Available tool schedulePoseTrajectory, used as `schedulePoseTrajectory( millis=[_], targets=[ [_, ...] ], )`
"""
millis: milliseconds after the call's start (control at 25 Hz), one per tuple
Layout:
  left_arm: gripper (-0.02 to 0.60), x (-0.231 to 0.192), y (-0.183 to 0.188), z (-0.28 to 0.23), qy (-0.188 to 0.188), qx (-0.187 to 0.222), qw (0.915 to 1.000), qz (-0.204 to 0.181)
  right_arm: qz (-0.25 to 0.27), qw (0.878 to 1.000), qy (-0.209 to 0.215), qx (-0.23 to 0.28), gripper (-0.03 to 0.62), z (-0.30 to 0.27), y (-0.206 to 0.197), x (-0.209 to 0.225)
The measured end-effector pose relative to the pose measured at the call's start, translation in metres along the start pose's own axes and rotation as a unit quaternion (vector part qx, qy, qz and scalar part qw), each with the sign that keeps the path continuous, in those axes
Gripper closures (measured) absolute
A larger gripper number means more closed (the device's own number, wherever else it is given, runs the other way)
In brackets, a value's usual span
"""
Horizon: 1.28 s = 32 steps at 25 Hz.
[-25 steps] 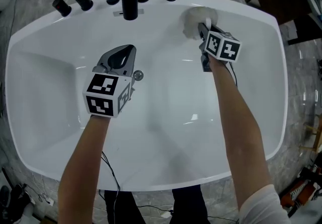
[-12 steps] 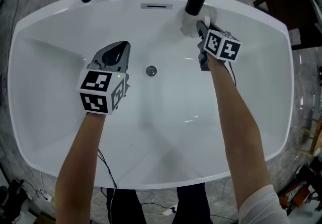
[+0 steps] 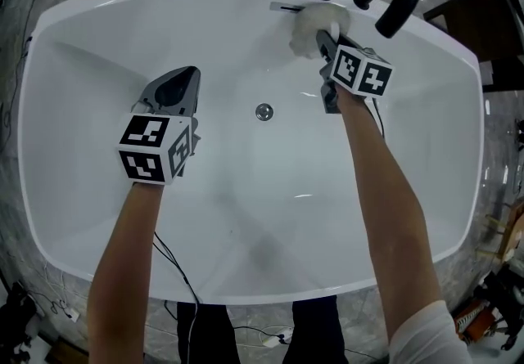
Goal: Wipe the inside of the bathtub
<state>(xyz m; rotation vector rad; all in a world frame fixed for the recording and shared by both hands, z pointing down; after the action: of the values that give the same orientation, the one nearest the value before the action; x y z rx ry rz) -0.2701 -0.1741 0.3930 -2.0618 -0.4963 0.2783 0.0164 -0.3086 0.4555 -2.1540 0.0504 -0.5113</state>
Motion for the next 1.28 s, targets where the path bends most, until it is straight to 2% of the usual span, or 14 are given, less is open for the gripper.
schedulePoseTrajectory(
  millis=[240, 480, 920, 1280],
  targets=[
    [0.569, -0.035, -0.012, 0.018, 0.008, 0.003, 0.9999, 0.005, -0.018, 1.0, -0.008, 0.001, 0.496, -0.014, -0.008, -0.029],
    [0.569, -0.081, -0.038, 0.041, 0.022, 0.002, 0.9996, 0.02, -0.02, 1.0, -0.006, -0.004, 0.496, -0.039, -0.022, -0.079],
    [0.569, -0.155, -0.058, 0.075, 0.04, 0.005, 0.9988, 0.028, 0.001, 0.999, 0.036, -0.019, 0.496, -0.08, -0.033, -0.18],
    [0.571, -0.199, -0.075, 0.094, 0.067, 0.011, 0.9968, 0.042, 0.024, 0.994, 0.099, -0.028, 0.496, -0.116, -0.041, -0.274]
  ],
)
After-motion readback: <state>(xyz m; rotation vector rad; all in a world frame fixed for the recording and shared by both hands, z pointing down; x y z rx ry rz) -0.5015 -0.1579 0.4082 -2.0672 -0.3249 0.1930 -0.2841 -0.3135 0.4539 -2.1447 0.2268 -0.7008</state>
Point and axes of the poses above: the fingertips, and each gripper's own axes: z backward along the fingers, x to its right, y out of its top, the point moved 4 cm from there along z, backward along the fingers, and after that the axes turned 7 degrees about -z, right-handed, at the moved point
